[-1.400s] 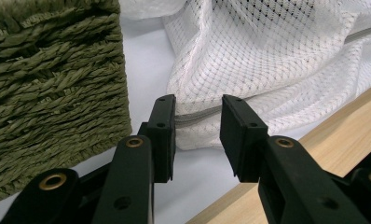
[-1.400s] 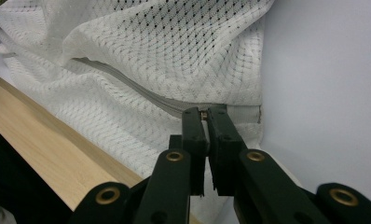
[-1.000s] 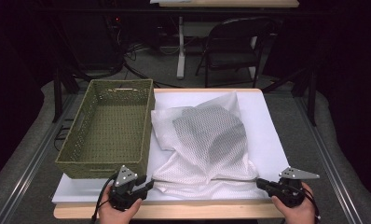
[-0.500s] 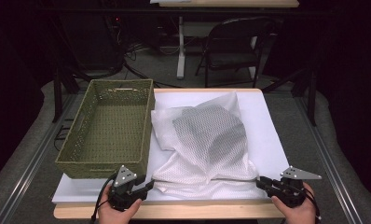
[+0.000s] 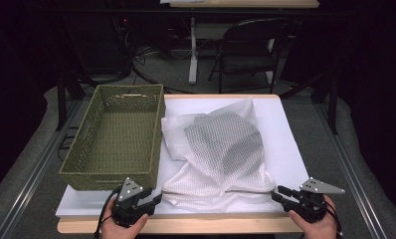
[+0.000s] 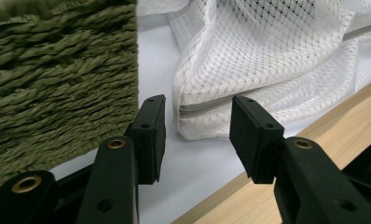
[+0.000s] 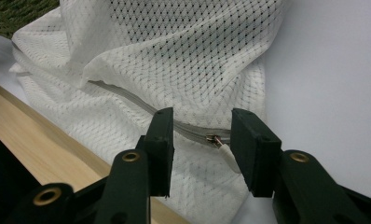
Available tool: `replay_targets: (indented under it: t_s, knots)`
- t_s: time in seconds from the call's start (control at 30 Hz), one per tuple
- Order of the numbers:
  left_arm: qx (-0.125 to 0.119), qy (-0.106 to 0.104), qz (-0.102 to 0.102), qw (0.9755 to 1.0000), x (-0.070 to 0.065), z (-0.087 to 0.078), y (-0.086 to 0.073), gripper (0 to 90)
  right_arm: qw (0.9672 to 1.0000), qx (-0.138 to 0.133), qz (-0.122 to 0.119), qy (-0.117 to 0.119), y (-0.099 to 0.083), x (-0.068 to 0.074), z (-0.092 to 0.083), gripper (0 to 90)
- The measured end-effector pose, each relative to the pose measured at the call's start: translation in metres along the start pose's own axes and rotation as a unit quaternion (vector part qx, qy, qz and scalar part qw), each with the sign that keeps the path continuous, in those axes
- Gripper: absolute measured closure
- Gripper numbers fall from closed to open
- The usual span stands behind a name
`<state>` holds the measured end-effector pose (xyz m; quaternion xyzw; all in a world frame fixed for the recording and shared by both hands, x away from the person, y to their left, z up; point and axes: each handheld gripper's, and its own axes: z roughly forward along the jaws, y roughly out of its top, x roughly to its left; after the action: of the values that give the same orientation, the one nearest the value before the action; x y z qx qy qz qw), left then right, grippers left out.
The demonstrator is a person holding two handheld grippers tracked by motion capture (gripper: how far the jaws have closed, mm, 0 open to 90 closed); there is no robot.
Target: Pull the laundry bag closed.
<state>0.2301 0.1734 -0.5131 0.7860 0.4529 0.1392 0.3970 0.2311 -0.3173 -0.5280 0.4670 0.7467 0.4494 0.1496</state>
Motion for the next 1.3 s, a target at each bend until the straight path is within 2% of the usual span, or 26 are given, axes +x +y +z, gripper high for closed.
replay_targets:
  t_s: [0.3, 0.47, 0.6, 0.9, 1.1, 1.3]
  knots:
    - [-0.005, 0.011, -0.008, 0.9999, 0.011, -0.016, -0.007, 54.6, 0.9998, -0.003, -0.02, -0.002, 0.0, 0.003, 0.004, 56.4]
    - [-0.011, 0.021, -0.023, 0.9995, 0.021, -0.026, -0.013, 54.4, 0.9997, 0.001, -0.023, 0.0, -0.001, 0.004, 0.005, 55.2]
    - [-0.015, 0.026, -0.026, 0.9992, 0.029, -0.033, -0.017, 54.4, 0.9998, 0.0, -0.021, 0.0, -0.001, 0.005, 0.006, 54.4]
    - [-0.012, 0.039, -0.035, 0.9986, 0.04, -0.037, -0.031, 54.0, 0.9996, -0.002, -0.029, -0.004, -0.003, 0.006, 0.01, 53.1]
    - [-0.007, 0.063, -0.047, 0.9969, 0.051, -0.043, -0.045, 51.6, 0.9996, -0.002, -0.029, -0.007, -0.005, 0.005, 0.012, 51.6]
    - [-0.018, 0.062, -0.06, 0.9961, 0.056, -0.05, -0.05, 50.9, 0.9995, -0.008, -0.029, -0.006, -0.007, 0.006, 0.014, 51.1]
